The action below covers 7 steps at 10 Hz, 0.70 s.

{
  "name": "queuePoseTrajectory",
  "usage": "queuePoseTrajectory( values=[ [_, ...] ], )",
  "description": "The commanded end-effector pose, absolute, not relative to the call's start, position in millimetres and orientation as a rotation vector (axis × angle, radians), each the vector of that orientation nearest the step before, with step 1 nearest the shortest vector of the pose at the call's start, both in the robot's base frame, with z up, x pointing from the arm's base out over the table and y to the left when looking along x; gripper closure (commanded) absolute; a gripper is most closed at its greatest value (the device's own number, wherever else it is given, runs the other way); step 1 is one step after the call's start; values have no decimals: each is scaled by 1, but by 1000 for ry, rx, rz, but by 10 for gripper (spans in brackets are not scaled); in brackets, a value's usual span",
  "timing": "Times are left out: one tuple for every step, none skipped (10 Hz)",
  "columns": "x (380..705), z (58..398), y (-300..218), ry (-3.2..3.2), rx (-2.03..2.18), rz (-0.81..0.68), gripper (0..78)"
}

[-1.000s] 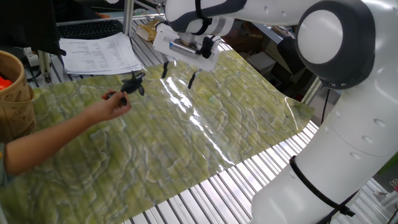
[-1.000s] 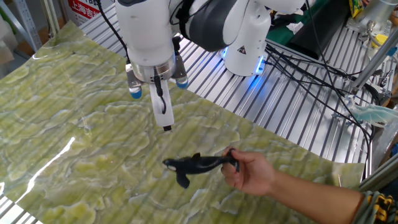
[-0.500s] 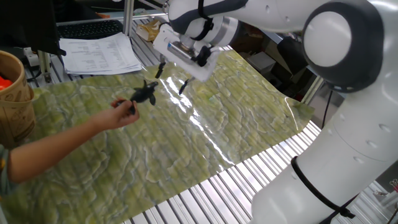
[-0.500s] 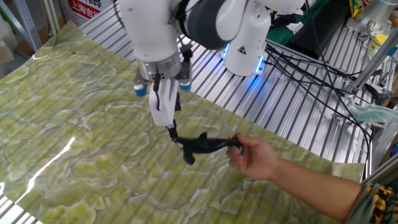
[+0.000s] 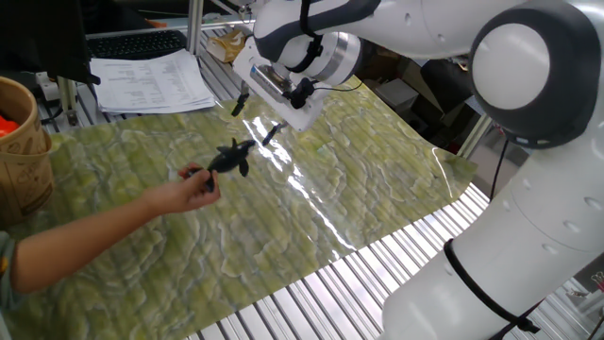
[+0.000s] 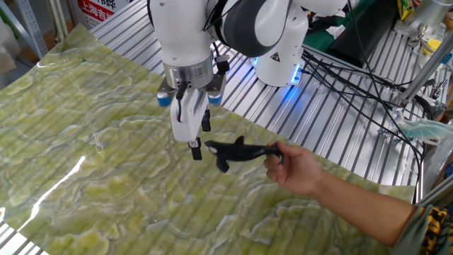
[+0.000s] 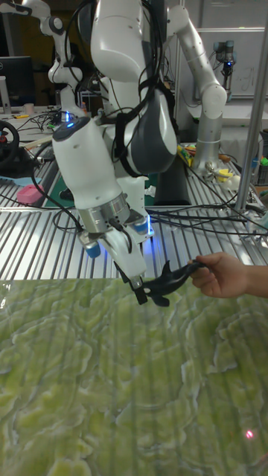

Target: Receive something handed over by a human

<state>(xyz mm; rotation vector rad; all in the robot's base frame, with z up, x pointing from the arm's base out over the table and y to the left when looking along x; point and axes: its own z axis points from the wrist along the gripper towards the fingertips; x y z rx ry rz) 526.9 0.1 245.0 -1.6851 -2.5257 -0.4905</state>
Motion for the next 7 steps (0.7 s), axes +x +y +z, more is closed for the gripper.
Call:
queuePoseTrajectory(
  values=[
    [538,229,42,-2427,-1667,-620,3],
    [526,224,66,-2414,-1635,-564,3],
    [513,227,85,-2406,-1638,-484,3],
    [503,227,98,-2424,-1652,-389,3],
    [492,220,109,-2454,-1659,-311,3],
    [490,219,109,-2473,-1637,-277,3],
    [491,220,110,-2466,-1634,-280,3]
  ],
)
